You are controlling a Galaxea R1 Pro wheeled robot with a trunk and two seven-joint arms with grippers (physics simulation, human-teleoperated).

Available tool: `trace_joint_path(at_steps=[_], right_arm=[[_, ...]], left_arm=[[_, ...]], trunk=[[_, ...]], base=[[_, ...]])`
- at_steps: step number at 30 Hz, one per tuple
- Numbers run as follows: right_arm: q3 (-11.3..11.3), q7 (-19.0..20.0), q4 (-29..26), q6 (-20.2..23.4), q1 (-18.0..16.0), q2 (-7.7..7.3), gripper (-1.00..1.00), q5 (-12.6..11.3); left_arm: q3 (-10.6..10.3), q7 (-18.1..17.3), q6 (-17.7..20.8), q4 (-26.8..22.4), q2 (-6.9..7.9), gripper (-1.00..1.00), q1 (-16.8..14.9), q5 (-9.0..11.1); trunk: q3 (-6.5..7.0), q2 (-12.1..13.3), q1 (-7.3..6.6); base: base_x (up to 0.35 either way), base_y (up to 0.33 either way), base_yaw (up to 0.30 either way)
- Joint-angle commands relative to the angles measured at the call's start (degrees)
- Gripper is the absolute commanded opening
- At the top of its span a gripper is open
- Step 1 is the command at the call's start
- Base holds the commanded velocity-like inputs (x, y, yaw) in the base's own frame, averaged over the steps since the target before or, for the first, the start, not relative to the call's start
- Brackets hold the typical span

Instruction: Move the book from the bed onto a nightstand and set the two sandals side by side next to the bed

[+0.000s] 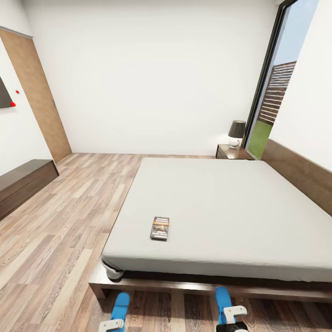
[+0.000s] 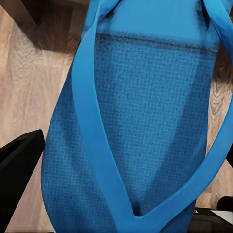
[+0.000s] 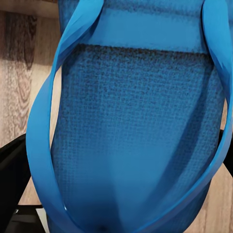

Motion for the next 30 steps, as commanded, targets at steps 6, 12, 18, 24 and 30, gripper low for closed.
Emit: trace_joint_path(at_steps=[6,12,18,24,30], right_arm=[[0.45,-0.30,-0.12,0.38,-0.02,-0.02,-1.00,0.06],[0.44,-0.31,-0.19,0.37,-0.02,-0.05,-1.00,0.07],[0.34,-0.30,-0.24,0.38,-0.02,-0.09,-1.00,-0.14],[0.23,-0.29,0.02,0.41,-0.02,-0.09,-1.00,-0.36],[-0.08,-0.35,0.18,0.59,-0.02,-0.12,-1.00,-0.59]], left_arm=[[-0.56,0.44,-0.08,0.05,0.02,-1.00,-0.05,0.48],[-0.56,0.31,-0.06,0.05,0.04,-1.00,-0.05,0.48],[-0.56,0.25,0.00,0.05,0.04,-1.00,-0.05,0.48],[-0.58,0.22,1.99,0.06,0.01,-1.00,-0.05,0.47],[-0.57,0.03,3.87,0.06,0.04,-1.00,-0.05,0.48]], trunk=[[-1.15,-2.48,1.33],[-2.23,-4.88,2.65],[-3.31,-7.29,3.97],[-4.38,-9.70,5.28],[-5.46,-12.10,6.60]], base=[[0.000,0.000,0.000],[0.000,0.000,0.000],[0.000,0.000,0.000],[0.000,0.000,0.000],[0.000,0.000,0.000]])
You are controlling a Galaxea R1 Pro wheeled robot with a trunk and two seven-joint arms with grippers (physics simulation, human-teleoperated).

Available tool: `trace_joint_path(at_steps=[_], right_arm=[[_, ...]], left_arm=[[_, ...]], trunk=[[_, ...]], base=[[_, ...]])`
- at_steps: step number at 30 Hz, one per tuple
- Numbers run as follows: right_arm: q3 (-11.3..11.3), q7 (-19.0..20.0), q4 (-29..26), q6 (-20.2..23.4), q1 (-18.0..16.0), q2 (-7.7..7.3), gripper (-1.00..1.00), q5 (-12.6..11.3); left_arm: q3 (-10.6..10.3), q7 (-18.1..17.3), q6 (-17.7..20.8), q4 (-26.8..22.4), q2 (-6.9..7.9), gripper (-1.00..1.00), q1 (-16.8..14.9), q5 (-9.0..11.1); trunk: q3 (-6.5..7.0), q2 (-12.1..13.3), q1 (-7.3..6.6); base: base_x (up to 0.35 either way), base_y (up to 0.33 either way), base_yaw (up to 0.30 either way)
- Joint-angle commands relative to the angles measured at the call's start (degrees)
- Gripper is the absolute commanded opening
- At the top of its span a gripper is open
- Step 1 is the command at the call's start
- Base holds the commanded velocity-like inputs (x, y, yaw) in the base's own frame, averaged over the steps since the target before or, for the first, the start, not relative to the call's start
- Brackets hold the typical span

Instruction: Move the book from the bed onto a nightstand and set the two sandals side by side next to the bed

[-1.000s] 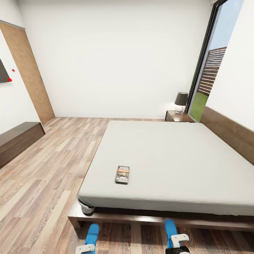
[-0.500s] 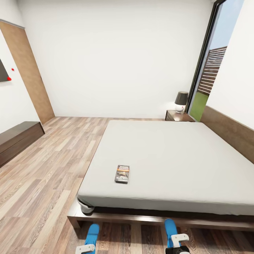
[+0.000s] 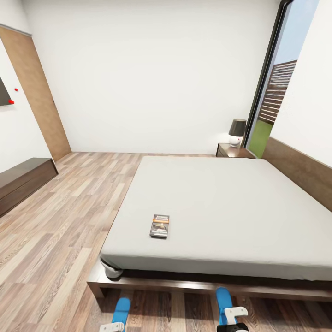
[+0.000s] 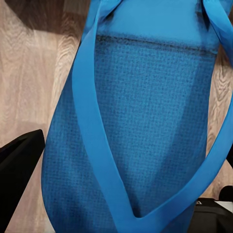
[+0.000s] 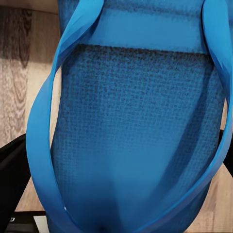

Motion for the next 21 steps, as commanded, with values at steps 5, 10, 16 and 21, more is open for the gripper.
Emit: trace_joint_path(at_steps=[5,10,16,21], right_arm=[[0.27,-0.33,-0.02,0.67,-0.02,-0.10,-1.00,-0.12],[0.17,-0.29,0.03,0.79,-0.02,-0.13,-1.00,-0.14],[0.07,-0.29,0.12,0.88,-0.02,-0.10,-1.00,-0.14],[-0.01,-0.29,0.71,1.03,-0.02,0.15,-1.00,-0.14]], left_arm=[[-0.55,0.45,0.34,-0.05,0.04,-1.00,-0.02,0.48],[-0.55,0.65,0.46,-0.06,0.04,-1.00,-0.02,0.48],[-0.70,0.79,0.78,-0.05,-0.02,-1.00,-0.03,0.39],[-0.62,0.53,3.76,-0.06,0.04,-1.00,-0.08,0.51]], trunk=[[-0.96,-2.06,1.11],[-1.86,-4.07,2.20],[-2.94,-6.47,3.52],[-3.84,-8.48,4.62]], base=[[0.000,0.000,0.000],[0.000,0.000,0.000],[0.000,0.000,0.000],[0.000,0.000,0.000]])
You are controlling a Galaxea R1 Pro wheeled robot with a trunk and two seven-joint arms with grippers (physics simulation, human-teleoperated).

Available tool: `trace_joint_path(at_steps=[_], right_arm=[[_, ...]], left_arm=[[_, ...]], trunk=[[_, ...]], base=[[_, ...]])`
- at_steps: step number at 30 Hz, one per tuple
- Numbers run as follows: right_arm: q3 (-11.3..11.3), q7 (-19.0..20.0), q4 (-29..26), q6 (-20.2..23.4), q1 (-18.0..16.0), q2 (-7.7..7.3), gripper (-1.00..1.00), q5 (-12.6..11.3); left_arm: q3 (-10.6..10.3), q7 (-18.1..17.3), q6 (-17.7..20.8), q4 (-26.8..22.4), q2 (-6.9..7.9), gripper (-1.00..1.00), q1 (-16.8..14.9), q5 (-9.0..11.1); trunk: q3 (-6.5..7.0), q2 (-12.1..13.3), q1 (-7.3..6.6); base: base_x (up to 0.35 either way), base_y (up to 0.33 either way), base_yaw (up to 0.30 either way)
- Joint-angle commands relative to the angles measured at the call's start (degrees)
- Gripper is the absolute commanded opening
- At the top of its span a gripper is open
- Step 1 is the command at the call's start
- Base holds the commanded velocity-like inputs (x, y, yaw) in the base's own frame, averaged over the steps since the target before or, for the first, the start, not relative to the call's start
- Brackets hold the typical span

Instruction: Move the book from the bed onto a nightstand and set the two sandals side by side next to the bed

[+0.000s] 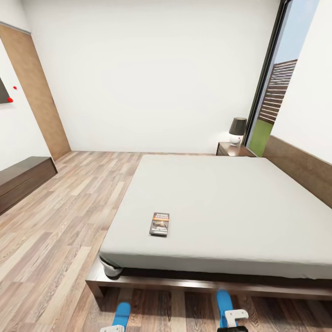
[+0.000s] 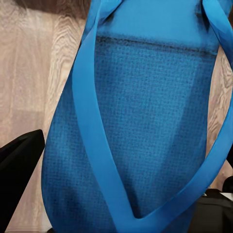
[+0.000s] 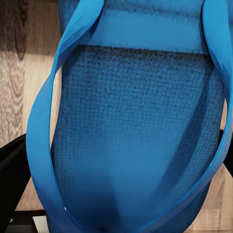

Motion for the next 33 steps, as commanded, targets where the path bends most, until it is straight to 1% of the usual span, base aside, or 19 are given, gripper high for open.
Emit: trace_joint_path(at_steps=[1,7,13,22,27,33], right_arm=[[0.48,-0.34,0.06,0.46,-0.01,0.05,-1.00,-0.01],[0.55,-0.33,0.65,0.44,-0.01,0.30,-1.00,-0.01],[0.59,-0.28,0.75,0.43,-0.01,0.37,-1.00,-0.01],[0.54,-0.08,0.77,0.41,-0.01,0.14,-1.00,0.04],[0.49,0.02,0.77,0.37,-0.01,-0.10,-1.00,0.03],[0.54,0.08,0.77,0.34,-0.01,-0.05,-1.00,0.07]], left_arm=[[-0.52,0.42,0.56,-0.12,0.04,-1.00,-0.04,0.51],[-0.62,0.69,1.41,-0.37,-0.15,-1.00,-0.24,0.49],[-0.47,0.61,0.98,-0.35,0.00,-1.00,-0.50,0.69],[-0.61,0.60,1.27,-0.81,-0.28,-1.00,-0.80,0.52],[-0.68,0.45,0.80,-0.83,-0.35,-1.00,-1.11,0.52],[-0.73,0.56,0.51,-0.82,-0.31,-1.00,-1.17,0.49]], trunk=[[-0.24,-0.45,0.23],[-1.32,-2.86,1.54],[-2.39,-5.26,2.86],[-4.01,-8.87,4.84],[-4.91,-10.88,5.94],[-5.99,-13.28,7.25]], base=[[0.000,0.000,0.000],[0.000,0.000,0.000],[0.000,0.000,0.000],[0.000,0.000,0.000],[0.000,0.000,0.000],[0.000,0.000,0.000]])
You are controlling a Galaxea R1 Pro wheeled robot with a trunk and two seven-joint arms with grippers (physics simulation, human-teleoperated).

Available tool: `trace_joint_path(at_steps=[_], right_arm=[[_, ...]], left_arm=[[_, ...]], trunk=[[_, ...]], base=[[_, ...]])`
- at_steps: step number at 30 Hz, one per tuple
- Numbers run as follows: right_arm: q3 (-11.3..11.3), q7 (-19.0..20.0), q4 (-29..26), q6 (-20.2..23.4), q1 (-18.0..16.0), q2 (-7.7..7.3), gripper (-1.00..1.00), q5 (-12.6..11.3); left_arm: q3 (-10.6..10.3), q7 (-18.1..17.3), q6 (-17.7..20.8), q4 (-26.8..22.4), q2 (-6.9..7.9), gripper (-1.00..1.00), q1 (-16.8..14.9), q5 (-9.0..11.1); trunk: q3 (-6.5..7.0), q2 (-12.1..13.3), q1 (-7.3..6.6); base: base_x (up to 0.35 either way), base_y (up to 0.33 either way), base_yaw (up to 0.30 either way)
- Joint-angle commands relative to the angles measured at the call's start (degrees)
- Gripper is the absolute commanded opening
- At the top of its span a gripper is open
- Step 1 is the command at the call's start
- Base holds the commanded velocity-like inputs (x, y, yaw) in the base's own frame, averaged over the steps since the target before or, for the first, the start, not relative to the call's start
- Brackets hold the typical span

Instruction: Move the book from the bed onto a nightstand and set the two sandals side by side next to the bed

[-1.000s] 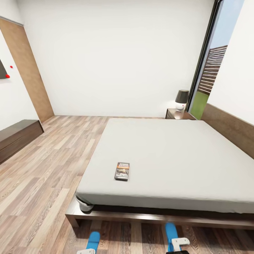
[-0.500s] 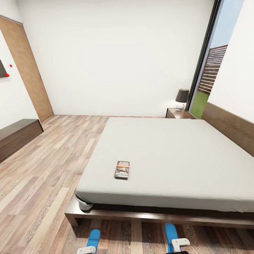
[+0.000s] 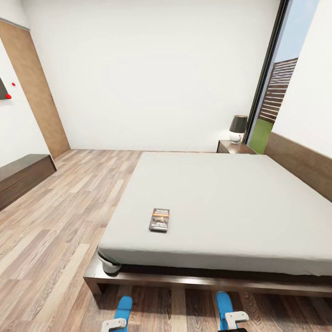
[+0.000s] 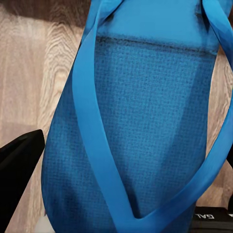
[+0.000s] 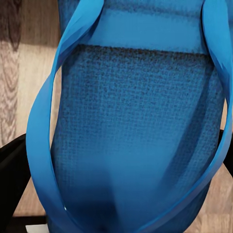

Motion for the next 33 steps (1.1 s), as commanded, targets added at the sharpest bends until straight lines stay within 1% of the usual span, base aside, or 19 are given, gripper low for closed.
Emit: trace_joint_path(at_steps=[1,8,10,13,15,19,29,33], right_arm=[[0.48,-0.32,-0.13,0.44,-0.01,-0.03,-1.00,-0.01],[0.47,-0.35,-0.13,0.44,-0.01,-0.03,-1.00,-0.02],[0.48,-0.37,-0.13,0.44,-0.01,-0.01,-1.00,-0.01],[0.48,-0.37,-0.13,0.44,-0.01,0.00,-1.00,-0.02],[0.49,-0.37,-0.13,0.44,-0.01,-0.07,-1.00,-0.01],[0.56,-0.32,-0.14,0.37,-0.01,-0.15,-1.00,0.00],[0.67,-0.30,-0.18,0.00,-0.01,-0.17,-1.00,0.04],[0.67,-0.30,-0.21,-0.07,-0.01,-0.17,-1.00,0.01]], left_arm=[[-0.55,0.46,0.26,-0.13,0.04,-1.00,-0.01,0.49],[-0.56,0.51,-0.93,-0.21,-0.09,-1.00,-0.04,0.44],[-0.59,0.62,-0.90,-0.57,-0.40,-1.00,-0.08,0.36],[-0.63,0.61,-0.72,-1.31,-1.47,-1.00,-0.18,0.30],[-0.67,0.60,-1.15,-1.47,-1.92,-1.00,-0.25,0.18],[-0.73,0.44,-1.48,-1.49,-1.94,-1.00,-0.28,0.22],[-0.89,0.03,-1.71,-1.64,-1.80,-1.00,-0.21,0.27],[-0.84,0.18,-1.70,-1.61,-1.80,-1.00,-0.21,0.28]], trunk=[[-0.24,-0.44,0.22],[-1.49,-3.25,1.76],[-1.85,-4.05,2.20],[-2.39,-5.26,2.86],[-2.75,-6.06,3.30],[-3.47,-7.66,4.18],[-3.47,-7.66,4.18],[-4.19,-9.27,5.05]], base=[[0.000,0.000,0.000],[0.000,0.000,0.000],[0.000,0.000,0.000],[0.000,0.000,0.000],[0.000,0.000,0.000],[0.000,0.000,0.000],[0.000,0.000,0.000],[0.000,0.000,0.000]])
